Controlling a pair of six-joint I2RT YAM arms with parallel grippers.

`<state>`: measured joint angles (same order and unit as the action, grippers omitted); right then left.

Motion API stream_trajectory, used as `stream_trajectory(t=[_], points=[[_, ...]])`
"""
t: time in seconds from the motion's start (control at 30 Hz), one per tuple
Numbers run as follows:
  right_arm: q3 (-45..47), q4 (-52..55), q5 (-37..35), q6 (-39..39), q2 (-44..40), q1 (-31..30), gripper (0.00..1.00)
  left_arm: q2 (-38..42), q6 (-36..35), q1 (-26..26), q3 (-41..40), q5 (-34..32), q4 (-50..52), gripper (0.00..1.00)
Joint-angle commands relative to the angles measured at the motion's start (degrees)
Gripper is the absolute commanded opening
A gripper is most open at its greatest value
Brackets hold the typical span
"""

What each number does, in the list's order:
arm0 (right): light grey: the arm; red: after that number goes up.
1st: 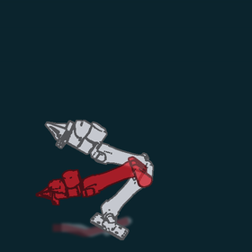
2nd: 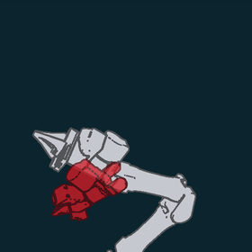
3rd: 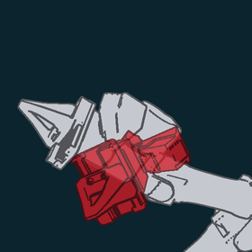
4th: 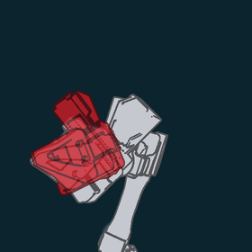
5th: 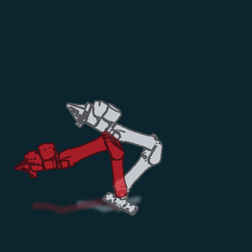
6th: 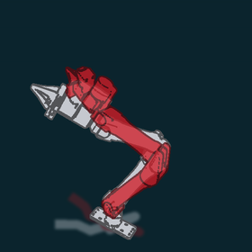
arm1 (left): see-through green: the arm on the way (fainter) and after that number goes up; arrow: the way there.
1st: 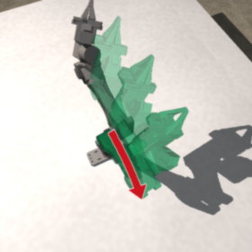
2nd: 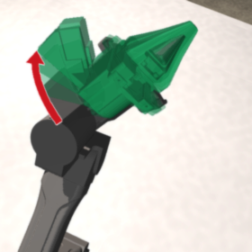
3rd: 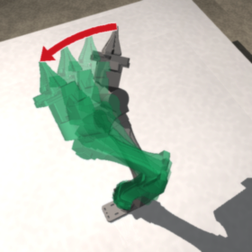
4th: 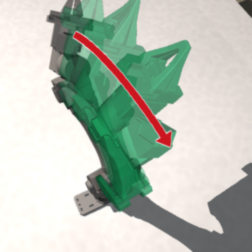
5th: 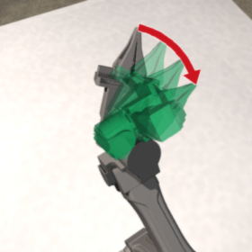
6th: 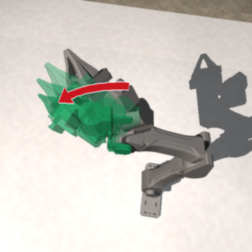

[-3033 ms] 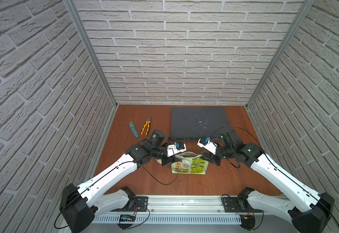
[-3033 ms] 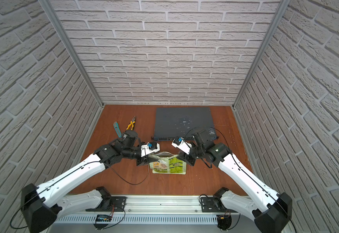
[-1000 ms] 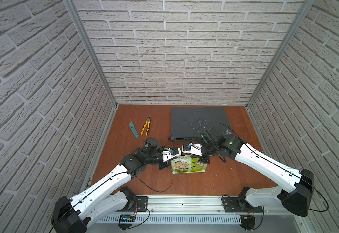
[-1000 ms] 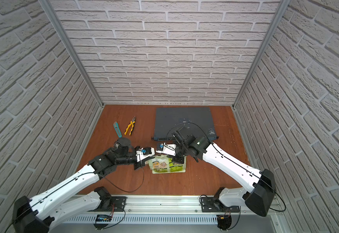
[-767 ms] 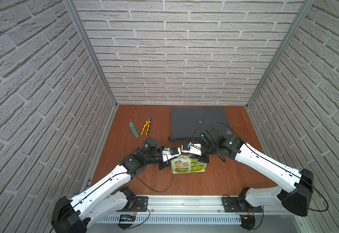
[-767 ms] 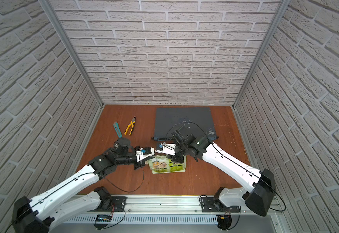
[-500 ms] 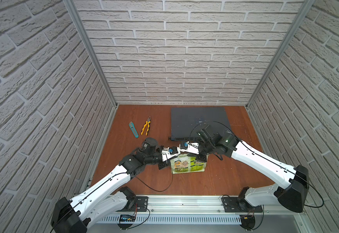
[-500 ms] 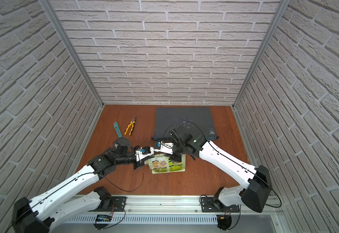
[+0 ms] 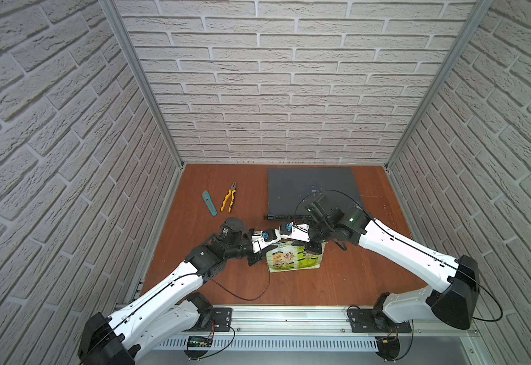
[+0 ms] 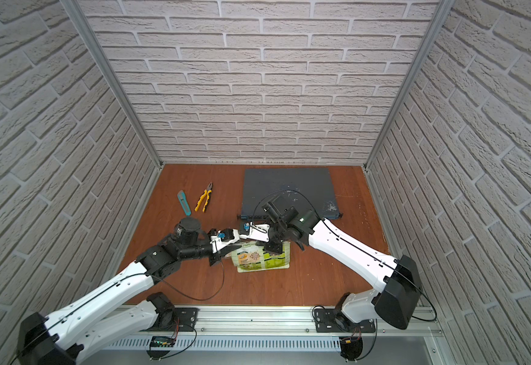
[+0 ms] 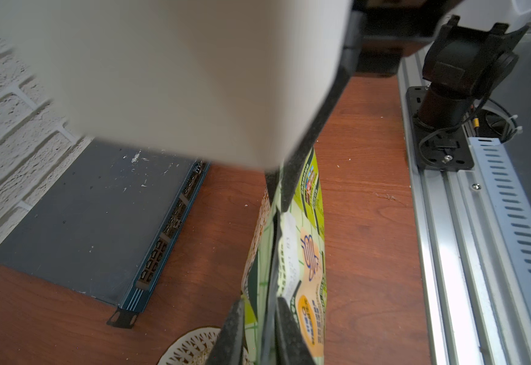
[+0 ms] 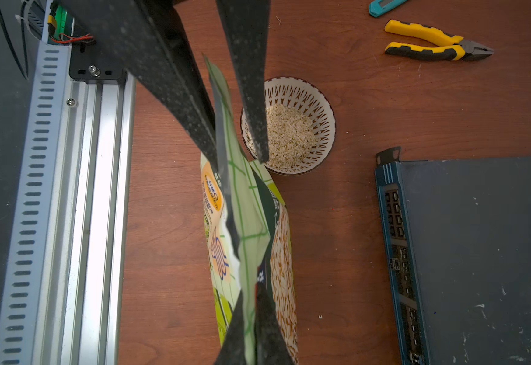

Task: Pour the oats into the breakfast bowl
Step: Close the oats bag at the center of the board.

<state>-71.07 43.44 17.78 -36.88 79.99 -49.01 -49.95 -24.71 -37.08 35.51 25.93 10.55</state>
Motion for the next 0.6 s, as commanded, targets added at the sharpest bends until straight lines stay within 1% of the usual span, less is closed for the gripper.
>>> stream_trajectory(t=[0.0, 0.13, 0.23, 0.3, 0.33, 0.43, 0.57], points=[[-1.4, -2.2, 1.6, -1.2, -0.6, -1.0, 0.04, 1.8, 3.0, -0.1, -3.0, -1.5, -4.8, 0.22], [-2.0, -1.2, 1.7, -1.2, -0.3, -0.6, 0.03, 3.8, 4.4, 0.0, -4.5, -2.1, -5.6, 0.21], [-1.9, -1.2, 2.1, -1.0, -0.3, -0.4, 0.04, 5.7, 5.1, -0.1, -5.9, -1.8, -7.1, 0.16], [-2.0, -1.2, 2.1, -1.0, -0.3, -0.4, 0.04, 7.1, 5.3, -0.1, -7.0, -1.8, -8.2, 0.1], [-2.0, -1.3, 2.1, -0.9, -0.4, -0.4, 0.06, 7.6, 5.4, 0.0, -7.6, -1.8, -8.8, 0.07], [-2.1, -2.4, 2.9, -0.3, -0.4, -0.4, 0.21, 8.1, 5.7, -0.1, -8.5, -1.7, -10.3, 0.0], [-2.5, -3.6, 5.6, 0.4, -0.1, -0.9, 0.31, 10.0, 6.2, -0.1, -8.9, -0.9, -11.6, 0.0]])
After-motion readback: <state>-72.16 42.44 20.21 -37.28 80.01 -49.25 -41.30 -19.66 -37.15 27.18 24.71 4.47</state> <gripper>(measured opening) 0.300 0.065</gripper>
